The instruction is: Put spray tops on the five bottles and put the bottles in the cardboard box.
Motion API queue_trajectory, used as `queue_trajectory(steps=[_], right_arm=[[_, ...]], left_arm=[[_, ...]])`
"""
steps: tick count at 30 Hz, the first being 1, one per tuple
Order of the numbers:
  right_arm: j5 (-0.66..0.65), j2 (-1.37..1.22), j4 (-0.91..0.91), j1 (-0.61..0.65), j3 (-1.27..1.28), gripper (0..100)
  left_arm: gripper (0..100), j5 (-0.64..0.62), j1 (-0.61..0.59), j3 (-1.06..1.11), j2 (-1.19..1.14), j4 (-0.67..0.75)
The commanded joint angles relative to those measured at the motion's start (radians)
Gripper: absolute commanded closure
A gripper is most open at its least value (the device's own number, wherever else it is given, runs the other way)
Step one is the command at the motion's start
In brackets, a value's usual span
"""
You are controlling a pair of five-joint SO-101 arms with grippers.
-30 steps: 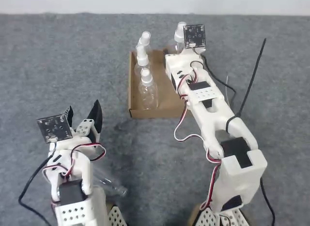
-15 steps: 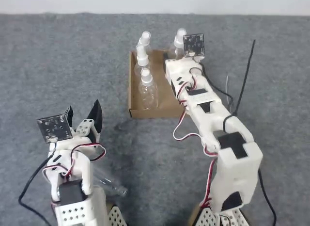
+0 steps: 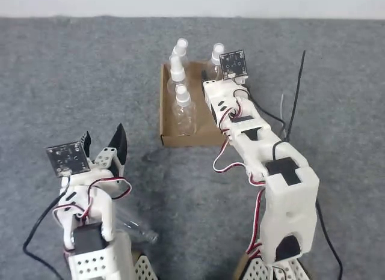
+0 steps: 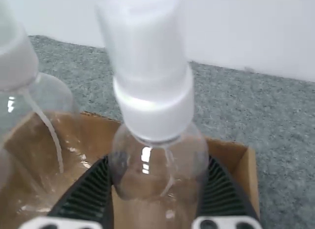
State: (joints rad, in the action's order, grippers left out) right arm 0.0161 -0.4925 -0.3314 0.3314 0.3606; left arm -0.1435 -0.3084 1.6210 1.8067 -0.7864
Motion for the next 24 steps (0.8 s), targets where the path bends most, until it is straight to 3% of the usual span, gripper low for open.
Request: queue_trajectory(steps=[1, 8, 15, 24], right_arm=[[-0.020, 0.004, -0.013, -0.016, -0.046, 93.1], [-0.020, 0.002, -0.005, -0.038, -0.046, 92.5], [-0.018, 0.004, -0.002, -0.038, -0.032, 80.5], [-0.018, 0.010, -0.002, -0.035, -0.015, 74.6]], left_arm=[[74, 0.012, -0.002, -0.012, -0.002, 0.034], [74, 0.012, -0.005, -0.010, -0.002, 0.034], [74, 0.012, -0.005, -0.010, -0.002, 0.034], [74, 0.012, -0.005, -0.010, -0.002, 0.034]])
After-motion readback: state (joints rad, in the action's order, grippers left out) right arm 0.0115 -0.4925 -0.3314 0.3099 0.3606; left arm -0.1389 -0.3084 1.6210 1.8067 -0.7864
